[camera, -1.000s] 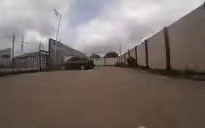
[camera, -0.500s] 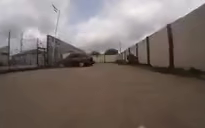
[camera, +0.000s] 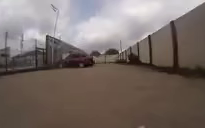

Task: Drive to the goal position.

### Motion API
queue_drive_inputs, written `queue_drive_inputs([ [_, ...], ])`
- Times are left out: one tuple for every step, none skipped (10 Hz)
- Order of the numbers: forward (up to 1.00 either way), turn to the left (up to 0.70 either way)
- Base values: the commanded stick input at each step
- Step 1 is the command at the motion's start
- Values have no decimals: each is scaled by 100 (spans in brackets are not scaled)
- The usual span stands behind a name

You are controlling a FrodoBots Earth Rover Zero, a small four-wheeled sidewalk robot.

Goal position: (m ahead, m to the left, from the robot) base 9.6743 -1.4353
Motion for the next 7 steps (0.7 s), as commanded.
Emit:
queue_drive_inputs([
  [70, 0],
  [70, 0],
  [70, 0],
  [70, 0],
  [70, 0],
  [70, 0],
  [70, 0],
])
